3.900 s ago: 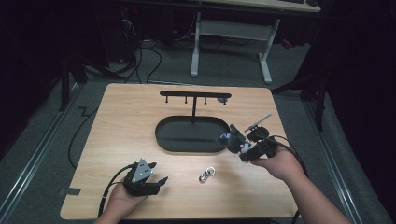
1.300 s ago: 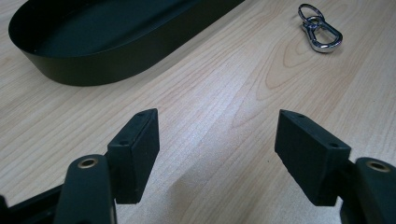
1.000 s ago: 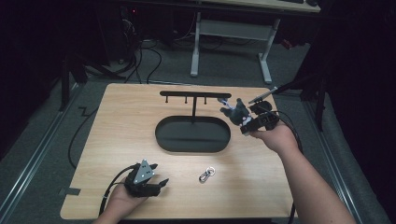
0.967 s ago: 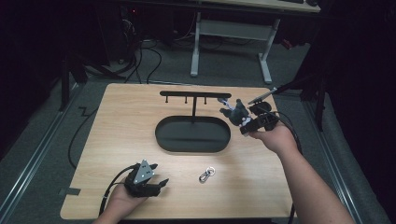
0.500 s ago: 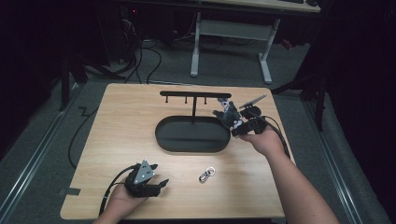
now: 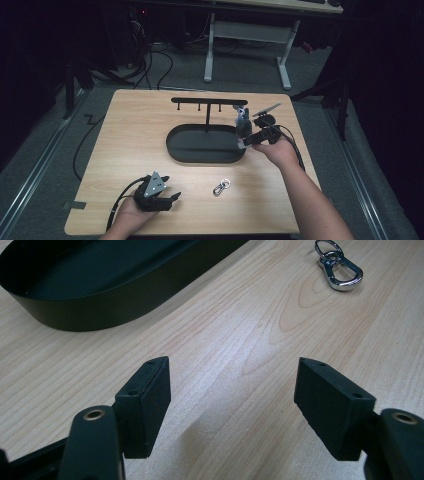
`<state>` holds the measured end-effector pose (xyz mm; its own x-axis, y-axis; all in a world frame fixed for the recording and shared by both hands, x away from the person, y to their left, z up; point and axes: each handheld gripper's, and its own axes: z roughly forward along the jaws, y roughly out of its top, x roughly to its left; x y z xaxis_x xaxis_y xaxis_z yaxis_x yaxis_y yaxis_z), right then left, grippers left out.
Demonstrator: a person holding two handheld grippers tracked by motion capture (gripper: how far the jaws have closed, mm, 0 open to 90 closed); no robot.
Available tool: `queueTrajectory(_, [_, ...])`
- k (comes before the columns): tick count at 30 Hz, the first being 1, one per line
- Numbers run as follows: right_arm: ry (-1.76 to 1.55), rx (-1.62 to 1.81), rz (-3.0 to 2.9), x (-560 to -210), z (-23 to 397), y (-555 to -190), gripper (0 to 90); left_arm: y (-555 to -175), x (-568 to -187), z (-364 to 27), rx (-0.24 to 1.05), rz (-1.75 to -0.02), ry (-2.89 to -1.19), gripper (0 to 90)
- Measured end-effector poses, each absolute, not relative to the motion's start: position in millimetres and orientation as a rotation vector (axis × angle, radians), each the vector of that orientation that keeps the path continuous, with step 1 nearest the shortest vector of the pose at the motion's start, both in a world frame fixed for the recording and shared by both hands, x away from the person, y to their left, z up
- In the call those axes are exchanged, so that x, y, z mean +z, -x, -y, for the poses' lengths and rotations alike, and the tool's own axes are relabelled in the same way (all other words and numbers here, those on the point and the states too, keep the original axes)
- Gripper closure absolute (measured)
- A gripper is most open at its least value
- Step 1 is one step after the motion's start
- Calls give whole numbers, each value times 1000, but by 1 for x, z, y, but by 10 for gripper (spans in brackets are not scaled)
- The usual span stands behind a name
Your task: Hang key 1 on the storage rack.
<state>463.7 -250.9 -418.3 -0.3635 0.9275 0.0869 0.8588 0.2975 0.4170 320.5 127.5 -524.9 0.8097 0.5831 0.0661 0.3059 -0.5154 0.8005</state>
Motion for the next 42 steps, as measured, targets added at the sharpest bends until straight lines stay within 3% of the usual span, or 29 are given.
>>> queueTrajectory(4, [-1648, 621, -2377, -417, 253, -458, 319, -320, -524, -127, 415, -649, -2144, 321])
queueTrajectory(8, [-1604, 645, -2378, -412, 255, -445, 365, -321, -524, -126, 391, -660, -2137, 339])
queueTrajectory(10, [-1523, 659, -2387, -411, 254, -431, 437, -321, -522, -126, 384, -662, -2135, 356])
queueTrajectory(16, [-1445, 711, -2366, -413, 255, -404, 476, -320, -521, -122, 359, -668, -2132, 386])
queueTrajectory(30, [-1444, 1021, -2162, -490, 265, -318, 552, -318, -521, -118, 348, -674, -2126, 401])
queueTrajectory(42, [-1326, 1125, -2287, -510, 236, -303, 662, -315, -522, -121, 352, -685, -2130, 397])
